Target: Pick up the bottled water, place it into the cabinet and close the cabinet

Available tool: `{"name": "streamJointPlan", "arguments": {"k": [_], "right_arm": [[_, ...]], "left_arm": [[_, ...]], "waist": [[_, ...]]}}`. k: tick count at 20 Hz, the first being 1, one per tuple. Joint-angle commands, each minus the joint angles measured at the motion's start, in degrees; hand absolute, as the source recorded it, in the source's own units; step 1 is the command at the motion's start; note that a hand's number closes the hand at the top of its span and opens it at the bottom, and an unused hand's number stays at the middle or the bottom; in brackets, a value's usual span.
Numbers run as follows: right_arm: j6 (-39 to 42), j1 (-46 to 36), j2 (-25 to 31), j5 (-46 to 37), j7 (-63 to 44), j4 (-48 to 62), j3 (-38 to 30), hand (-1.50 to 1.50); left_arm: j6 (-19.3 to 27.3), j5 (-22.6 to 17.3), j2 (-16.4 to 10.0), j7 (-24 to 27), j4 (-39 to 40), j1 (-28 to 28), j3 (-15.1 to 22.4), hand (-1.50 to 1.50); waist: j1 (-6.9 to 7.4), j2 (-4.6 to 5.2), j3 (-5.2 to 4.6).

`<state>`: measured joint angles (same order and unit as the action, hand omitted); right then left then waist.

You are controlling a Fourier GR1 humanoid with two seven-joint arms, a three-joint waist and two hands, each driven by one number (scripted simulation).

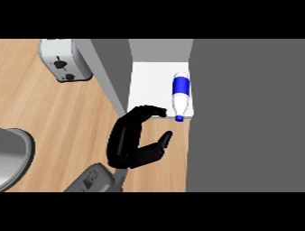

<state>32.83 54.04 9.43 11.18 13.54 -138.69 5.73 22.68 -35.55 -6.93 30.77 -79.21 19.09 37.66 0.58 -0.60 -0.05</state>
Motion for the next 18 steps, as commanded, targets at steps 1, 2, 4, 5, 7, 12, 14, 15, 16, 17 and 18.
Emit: {"name": "streamJointPlan", "arguments": {"k": [1, 2, 4, 5, 7, 12, 14, 15, 16, 17, 18], "right_arm": [[4.3, 4.3, 4.0, -6.5, -1.1, -8.9, 1.4, 1.50], [4.9, 2.5, 4.5, -6.9, -0.1, -6.4, 1.0, 1.50], [7.3, 5.2, 6.9, -6.1, -0.1, -10.4, 1.5, 1.50], [7.5, 4.1, 6.8, -7.9, -1.4, -10.3, 4.7, 1.50], [8.6, 3.8, 7.5, -9.1, -0.4, -13.3, 5.7, 1.50], [9.4, 6.0, 7.6, -13.1, 1.8, -16.5, 9.1, 1.50], [11.3, 6.1, 9.0, -15.7, 1.3, -15.7, 13.2, 1.50], [11.3, 5.9, 10.0, -15.3, -0.2, -16.5, 13.9, 1.50], [12.1, 5.8, 11.0, -16.1, -1.9, -16.7, 17.1, 1.50], [12.6, 5.2, 11.3, -17.0, -1.1, -15.5, 17.9, 1.50], [12.8, 3.8, 11.9, -17.6, -2.1, -16.3, 19.2, 1.50]], "left_arm": [[-0.3, -0.3, -4.1, -0.8, -5.1, -5.7, -0.3, 1.50], [-0.5, -0.2, -6.1, -1.4, -9.7, -8.0, 0.5, 1.50], [-0.6, 0.2, -7.9, 0.3, -11.7, -11.7, 0.6, 1.50], [-2.0, -0.6, -9.5, 1.5, -13.0, -13.9, -0.5, -1.50], [-2.9, -1.5, -11.0, 2.1, -14.4, -16.0, -1.8, -1.50], [-4.1, -3.7, -18.5, 2.3, -23.4, -24.5, -5.6, -1.50], [-4.1, -5.5, -18.7, 0.8, -26.0, -24.4, -7.5, -1.50], [-5.0, -5.4, -19.1, 2.7, -27.2, -27.4, -6.9, -1.50], [-4.6, -6.0, -17.9, 2.8, -26.8, -28.5, -6.5, -1.50], [-7.6, -7.8, -19.3, 4.1, -26.2, -30.5, -8.2, -1.50], [-8.7, -9.1, -21.5, 3.2, -26.9, -31.1, -10.0, -1.50]], "waist": [[-0.85, -0.09, -0.05], [-0.24, -0.12, 0.00], [-0.57, -0.21, -0.04], [-0.01, -0.07, -0.09], [-0.28, -0.01, -0.10], [-0.25, -0.33, -0.15], [-0.77, -0.32, -0.12], [0.01, -0.27, -0.19], [0.12, -0.20, -0.26], [-0.19, -0.28, -0.27], [0.39, -0.39, -0.37]]}}
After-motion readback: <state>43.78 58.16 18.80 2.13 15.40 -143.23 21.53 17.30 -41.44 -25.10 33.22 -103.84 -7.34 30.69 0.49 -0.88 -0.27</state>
